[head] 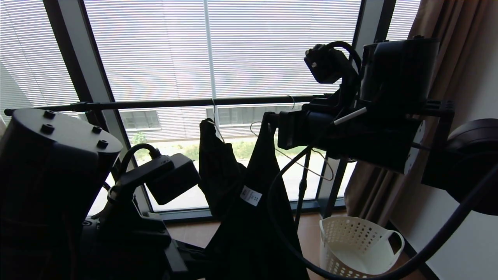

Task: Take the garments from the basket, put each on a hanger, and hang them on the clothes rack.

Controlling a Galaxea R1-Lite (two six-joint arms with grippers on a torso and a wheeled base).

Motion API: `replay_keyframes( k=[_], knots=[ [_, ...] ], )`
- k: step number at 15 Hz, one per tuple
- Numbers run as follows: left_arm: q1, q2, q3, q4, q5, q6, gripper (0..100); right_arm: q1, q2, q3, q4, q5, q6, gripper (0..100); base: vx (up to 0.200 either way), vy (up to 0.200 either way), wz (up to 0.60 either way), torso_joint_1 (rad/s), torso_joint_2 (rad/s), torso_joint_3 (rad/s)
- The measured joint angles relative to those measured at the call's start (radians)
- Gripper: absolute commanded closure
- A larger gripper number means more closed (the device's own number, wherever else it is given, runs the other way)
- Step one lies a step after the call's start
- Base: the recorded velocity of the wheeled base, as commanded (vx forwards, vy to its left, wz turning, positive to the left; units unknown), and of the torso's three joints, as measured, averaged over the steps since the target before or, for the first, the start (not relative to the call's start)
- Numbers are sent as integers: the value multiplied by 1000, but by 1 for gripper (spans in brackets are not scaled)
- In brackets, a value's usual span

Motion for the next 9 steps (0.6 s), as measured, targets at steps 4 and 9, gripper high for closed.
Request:
replay_keyframes(
  k=[4,9],
  knots=[
    [-96,23,-1,-59,0,-81,100,46,57,-42,3,0,5,100,0,0,0,0,0,0],
    [-121,37,7,-79,6,-115,100,57,98,-66,1,-2,17,100,0,0,0,0,0,0]
  ],
)
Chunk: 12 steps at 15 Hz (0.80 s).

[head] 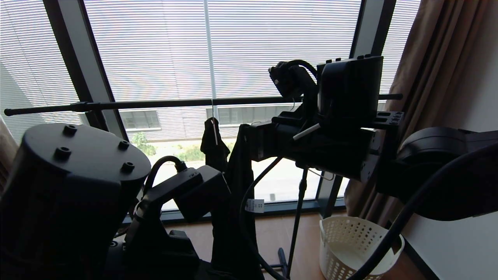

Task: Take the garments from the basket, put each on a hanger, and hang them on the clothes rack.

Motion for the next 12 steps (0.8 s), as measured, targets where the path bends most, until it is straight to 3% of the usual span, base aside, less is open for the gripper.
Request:
replay_keyframes(
  k=[2,6,9,12],
  knots=[
    [26,-4,14,0,1,1,100,-2,-8,22,0,-1,6,100,0,0,0,0,0,0],
    [174,-15,39,-3,5,19,100,-41,-94,146,4,-6,6,100,0,0,0,0,0,0],
    [310,1,30,-84,18,96,100,-73,-207,243,114,-15,-5,100,0,0,0,0,0,0],
    [355,47,-13,-123,63,106,100,-88,-310,356,173,-16,-9,100,0,0,0,0,0,0]
  ],
)
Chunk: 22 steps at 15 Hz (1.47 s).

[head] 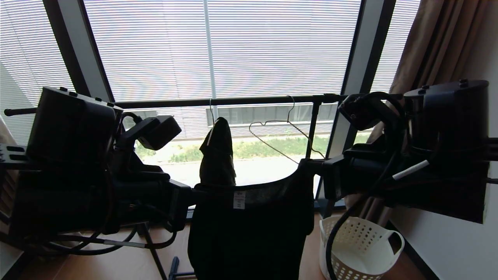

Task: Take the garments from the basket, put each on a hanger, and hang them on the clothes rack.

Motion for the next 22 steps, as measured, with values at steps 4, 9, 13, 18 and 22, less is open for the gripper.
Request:
replay_keyframes(
  k=[4,9,13,18,22],
  knots=[
    [2,62,-110,1,7,1,100,27,-64,164,-6,1,1,100,0,0,0,0,0,0],
    [-13,127,-197,3,7,3,100,33,-71,201,-9,0,4,100,0,0,0,0,0,0],
    [-24,139,-220,0,8,2,100,33,-66,224,-1,0,-7,0,0,0,0,0,0,0],
    [-58,145,-286,4,47,3,100,33,-28,277,-10,10,-132,0,0,0,0,0,0,0],
    [-69,147,-289,4,97,4,100,33,-16,315,-124,105,-247,0,0,0,0,0,0,0]
  ],
)
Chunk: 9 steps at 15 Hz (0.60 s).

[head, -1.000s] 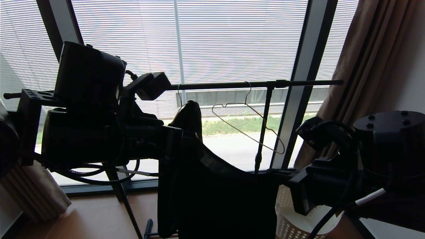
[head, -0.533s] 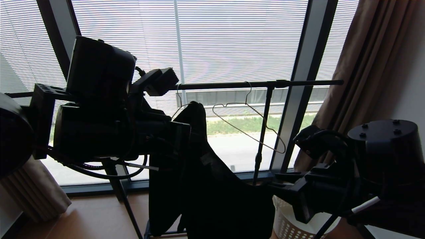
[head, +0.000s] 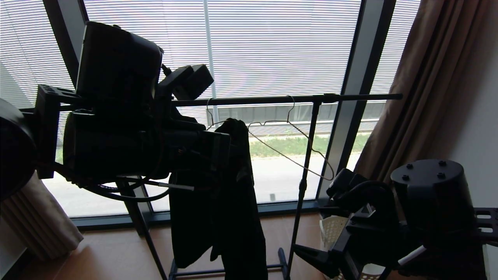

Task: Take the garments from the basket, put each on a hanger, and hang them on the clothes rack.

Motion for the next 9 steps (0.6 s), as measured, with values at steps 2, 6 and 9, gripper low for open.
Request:
replay_keyframes(
  k=[2,6,9],
  knots=[
    [-9,-1,2,0,4,-1,100,2,4,0,-68,15,-18,0,0,0,0,0,0,0],
    [-17,-4,11,1,5,-1,100,60,35,-140,-105,5,-23,0,0,0,0,0,0,0],
    [-27,-8,16,2,4,0,100,78,98,-254,-104,-35,-23,0,0,0,0,0,0,0]
  ],
)
